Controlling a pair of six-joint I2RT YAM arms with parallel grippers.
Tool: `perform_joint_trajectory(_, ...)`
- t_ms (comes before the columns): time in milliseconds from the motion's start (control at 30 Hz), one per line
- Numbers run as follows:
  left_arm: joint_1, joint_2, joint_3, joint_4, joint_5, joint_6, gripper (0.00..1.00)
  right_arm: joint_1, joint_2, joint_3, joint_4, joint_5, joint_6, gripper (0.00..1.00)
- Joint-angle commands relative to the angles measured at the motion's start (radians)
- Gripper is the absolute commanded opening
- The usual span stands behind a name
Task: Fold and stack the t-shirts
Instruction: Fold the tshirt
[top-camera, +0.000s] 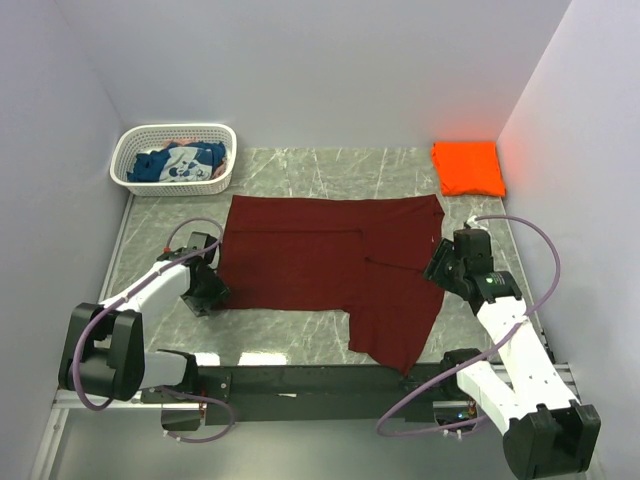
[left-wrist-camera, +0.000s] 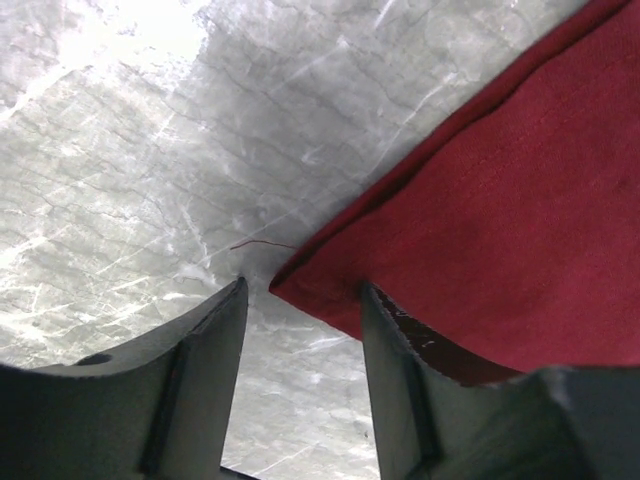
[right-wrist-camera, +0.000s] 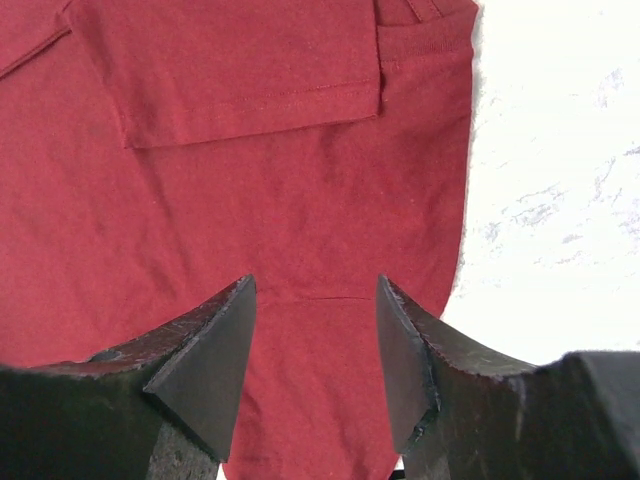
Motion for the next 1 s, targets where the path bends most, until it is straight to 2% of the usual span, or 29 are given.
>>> perform_joint_trajectory(0, -0.003, 0.018, -0.027, 0.064, -0.026, -0.033, 0.53, 0.002, 0.000, 0.002, -0.014, 0.019, 0.002, 0.58)
perform_joint_trajectory(167, -0.003, 0.010, -0.058, 0.087, -0.023, -0.045, 0.35, 0.002, 0.030, 0.005, -0.037, 0.008, 0.004, 0.57)
perform_joint_trajectory(233, -0.008, 0.014, -0.058, 0.089, -0.026, -0.042, 0.21, 0.002, 0.061, 0.007, -0.057, -0.015, 0.007, 0.57)
perform_joint_trajectory(367, -0.017, 0.020, -0.060, 0.085, -0.035, -0.050, 0.01, 0.004, 0.110, 0.011, -0.109, -0.010, 0.036, 0.56)
perform_joint_trajectory(600, -0.036, 0.018, -0.051, 0.073, -0.043, -0.052, 0.01, 0.004, 0.236, 0.011, -0.205, -0.035, 0.079, 0.56)
perform_joint_trajectory(667, -0.036, 0.015, -0.054, 0.082, -0.043, -0.047, 0.01, 0.002, 0.268, 0.018, -0.215, 0.003, 0.100, 0.54)
perform_joint_trajectory(867, -0.040, 0.009, -0.066, 0.095, -0.052, -0.055, 0.01, -0.028, 0.303, -0.002, -0.174, 0.069, 0.189, 0.52)
perform_joint_trajectory(967, -0.039, -0.008, -0.066, 0.096, -0.054, -0.055, 0.01, -0.077, 0.323, -0.025, -0.133, 0.056, 0.199, 0.52)
